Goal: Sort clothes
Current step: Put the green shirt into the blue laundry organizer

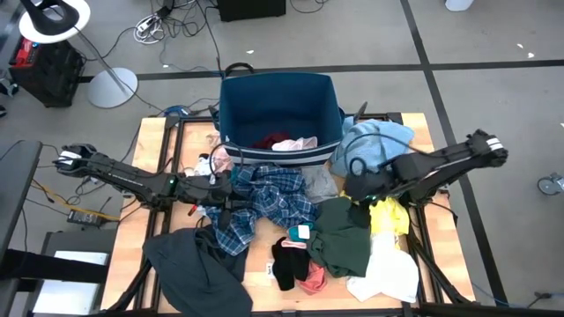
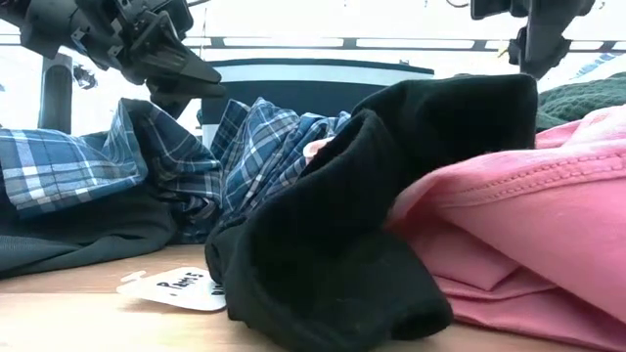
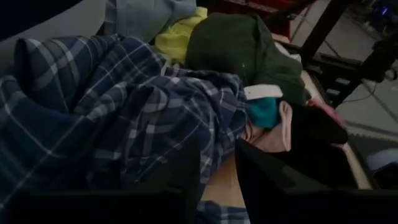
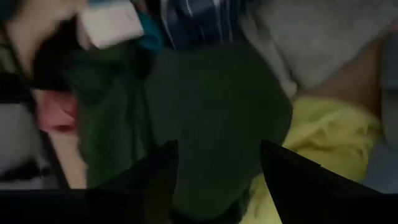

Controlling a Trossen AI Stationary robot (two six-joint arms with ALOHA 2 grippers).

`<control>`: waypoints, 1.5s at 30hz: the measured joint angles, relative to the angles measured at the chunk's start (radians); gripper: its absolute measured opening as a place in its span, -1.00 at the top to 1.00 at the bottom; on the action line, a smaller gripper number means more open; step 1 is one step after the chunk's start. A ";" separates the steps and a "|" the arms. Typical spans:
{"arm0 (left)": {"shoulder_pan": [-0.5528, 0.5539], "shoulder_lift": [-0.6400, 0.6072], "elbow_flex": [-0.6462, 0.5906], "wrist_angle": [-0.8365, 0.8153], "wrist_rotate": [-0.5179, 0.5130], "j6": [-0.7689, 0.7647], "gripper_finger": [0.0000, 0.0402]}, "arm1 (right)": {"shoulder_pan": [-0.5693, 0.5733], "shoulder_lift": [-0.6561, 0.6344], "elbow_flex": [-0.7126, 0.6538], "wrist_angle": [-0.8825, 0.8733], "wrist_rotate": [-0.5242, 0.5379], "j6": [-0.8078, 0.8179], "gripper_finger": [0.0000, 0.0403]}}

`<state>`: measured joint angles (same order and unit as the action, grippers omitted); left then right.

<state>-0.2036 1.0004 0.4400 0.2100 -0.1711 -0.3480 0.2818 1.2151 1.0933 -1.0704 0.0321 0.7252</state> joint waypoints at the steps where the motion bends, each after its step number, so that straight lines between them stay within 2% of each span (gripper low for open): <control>1: 0.000 0.000 0.000 0.006 0.000 -0.004 0.47 | 0.008 0.023 0.002 -0.013 -0.003 0.004 -0.13; 7: -0.001 0.000 0.001 0.013 -0.002 -0.005 0.47 | 0.051 0.155 0.002 -0.060 -0.004 0.008 -0.13; 11: -0.001 0.000 0.001 0.026 -0.003 -0.015 0.47 | 0.077 0.210 0.002 0.067 -0.009 -0.020 -0.06; 14: -0.001 0.001 0.001 0.036 -0.003 -0.057 0.47 | 0.088 0.232 0.003 0.161 -0.027 -0.039 0.25; 17: -0.001 0.001 0.001 0.035 -0.003 -0.093 0.47 | 0.096 0.241 0.003 0.161 -0.008 -0.041 0.78; 19: -0.001 0.001 0.001 0.036 -0.003 -0.113 0.47 | 0.096 0.231 0.003 0.163 0.012 -0.040 0.90; 24: -0.001 0.001 0.001 0.036 -0.003 -0.118 0.47 | 0.082 0.169 0.061 0.075 0.072 -0.011 0.94; 33: -0.001 0.001 0.001 0.070 -0.003 -0.118 0.47 | 0.065 0.122 0.413 -0.227 0.309 0.012 0.94; 38: -0.001 0.001 0.001 0.110 -0.015 -0.104 0.47 | 0.029 0.123 0.554 -0.233 0.387 -0.071 0.94; 45: -0.001 0.001 0.001 0.129 -0.015 -0.105 0.47 | -0.068 0.124 0.641 -0.148 0.394 -0.230 0.94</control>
<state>-0.2047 1.0016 0.4412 0.3390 -0.1864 -0.4534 0.2141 1.3389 1.7343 -1.2185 0.4265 0.4951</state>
